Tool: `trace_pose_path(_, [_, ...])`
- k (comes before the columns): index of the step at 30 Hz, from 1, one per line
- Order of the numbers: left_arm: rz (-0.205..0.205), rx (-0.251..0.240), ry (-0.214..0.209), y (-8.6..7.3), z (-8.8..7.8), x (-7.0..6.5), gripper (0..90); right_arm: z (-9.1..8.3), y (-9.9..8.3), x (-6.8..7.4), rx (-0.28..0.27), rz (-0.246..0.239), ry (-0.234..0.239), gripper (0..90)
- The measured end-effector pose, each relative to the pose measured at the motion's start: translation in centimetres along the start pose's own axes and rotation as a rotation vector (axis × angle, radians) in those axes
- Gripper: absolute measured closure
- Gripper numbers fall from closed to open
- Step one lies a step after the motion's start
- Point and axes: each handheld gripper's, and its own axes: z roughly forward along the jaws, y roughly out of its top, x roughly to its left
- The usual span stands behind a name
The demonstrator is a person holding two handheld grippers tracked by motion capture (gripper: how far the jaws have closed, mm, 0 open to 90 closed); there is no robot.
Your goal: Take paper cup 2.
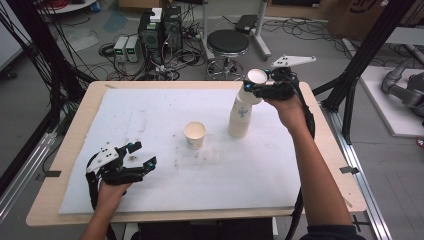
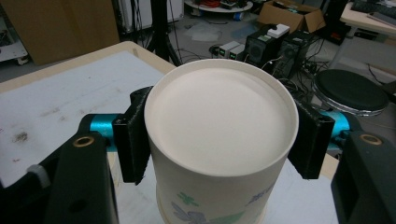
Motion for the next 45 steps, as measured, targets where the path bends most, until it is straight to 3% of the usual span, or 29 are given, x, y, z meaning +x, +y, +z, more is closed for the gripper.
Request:
trace_pose_path(10, [0.009,0.001,-0.018,0.1,0.3,-0.5,15.7,-3.0,-0.6,0.8,-0.028,-0.024,0.016,34.6])
trace_pose_path(16, [0.004,-0.023,-0.026,0.2,0.4,-0.7,15.1,-4.8,-1.6,1.5,-0.029,-0.029,0.031,34.7])
trace_pose_path(22, [0.012,-0.012,-0.026,0.1,0.7,-0.9,14.6,-6.3,-3.5,2.4,-0.032,-0.04,0.055,34.8])
trace_pose_path(26, [0.011,-0.015,-0.055,0.2,0.8,-1.2,15.1,-6.9,-5.2,3.0,-0.033,-0.029,0.091,34.9])
trace_pose_path(38, [0.02,-0.019,-0.054,0.2,1.0,-1.4,14.8,-6.2,-10.6,4.2,-0.003,-0.029,0.142,34.8])
trace_pose_path(45, [0.022,-0.01,-0.055,0.0,1.0,-1.4,14.8,-6.0,-12.2,4.6,0.004,-0.045,0.156,34.8])
